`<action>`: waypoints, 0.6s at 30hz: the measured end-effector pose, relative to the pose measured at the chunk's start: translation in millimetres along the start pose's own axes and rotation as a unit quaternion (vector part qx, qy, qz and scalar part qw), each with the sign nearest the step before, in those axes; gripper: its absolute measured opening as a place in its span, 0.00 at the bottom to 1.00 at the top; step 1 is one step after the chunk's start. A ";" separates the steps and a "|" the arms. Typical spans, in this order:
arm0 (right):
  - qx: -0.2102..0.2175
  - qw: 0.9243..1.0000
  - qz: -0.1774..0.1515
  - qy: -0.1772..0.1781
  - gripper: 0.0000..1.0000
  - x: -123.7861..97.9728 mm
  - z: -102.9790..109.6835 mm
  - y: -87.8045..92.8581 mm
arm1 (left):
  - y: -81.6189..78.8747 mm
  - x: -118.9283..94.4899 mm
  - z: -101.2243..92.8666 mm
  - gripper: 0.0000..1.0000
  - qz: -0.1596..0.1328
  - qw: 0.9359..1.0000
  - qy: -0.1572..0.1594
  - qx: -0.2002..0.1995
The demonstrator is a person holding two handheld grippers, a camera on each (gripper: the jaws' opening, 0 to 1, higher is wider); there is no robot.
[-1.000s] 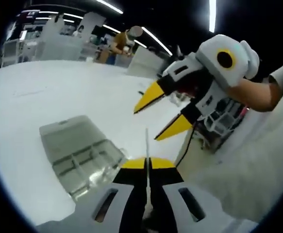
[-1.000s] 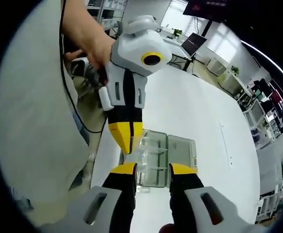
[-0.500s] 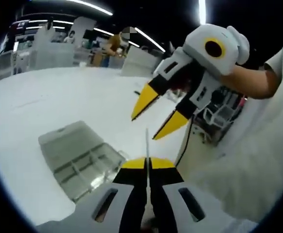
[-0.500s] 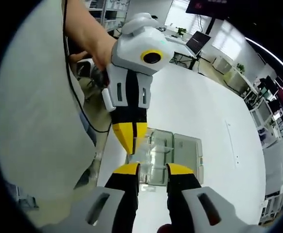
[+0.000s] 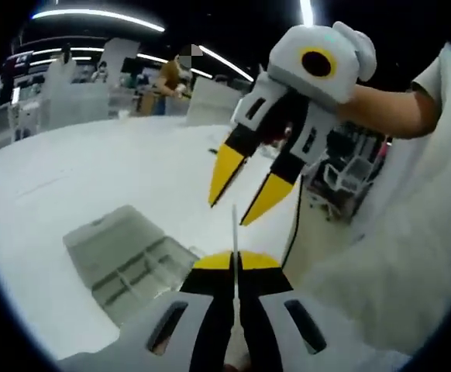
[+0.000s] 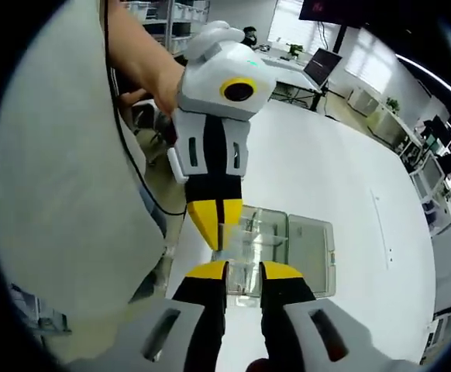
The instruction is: Insert the divider into the dual guide fixture by aligning both edges with the guide slots and pushing it downward to the bottom, including one-sided entry, uneven engagement, binding, and posture correction.
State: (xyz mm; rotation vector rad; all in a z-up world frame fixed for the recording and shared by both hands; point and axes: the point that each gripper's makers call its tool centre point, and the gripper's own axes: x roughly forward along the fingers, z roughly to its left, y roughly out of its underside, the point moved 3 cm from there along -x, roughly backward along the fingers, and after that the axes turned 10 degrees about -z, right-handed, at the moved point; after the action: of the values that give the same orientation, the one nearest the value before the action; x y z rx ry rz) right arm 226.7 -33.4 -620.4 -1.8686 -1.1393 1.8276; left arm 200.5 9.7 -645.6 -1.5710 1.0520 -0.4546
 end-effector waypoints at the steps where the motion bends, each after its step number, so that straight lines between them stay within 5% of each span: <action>1: 0.001 1.000 0.000 -0.004 0.10 0.1 0.9 0.1 | -0.5 0.1 0.1 0.00 -0.001 1.000 0.001 0.001; 18: 0.017 1.000 -0.004 -0.022 0.04 1.0 4.0 0.6 | -1.5 -0.9 -1.4 0.00 -0.004 1.000 0.005 0.023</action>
State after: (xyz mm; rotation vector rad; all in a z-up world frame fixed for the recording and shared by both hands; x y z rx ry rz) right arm 223.0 -34.4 -622.1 -1.8108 -1.1223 1.8803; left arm 199.6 9.5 -643.6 -1.5347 1.0359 -0.4898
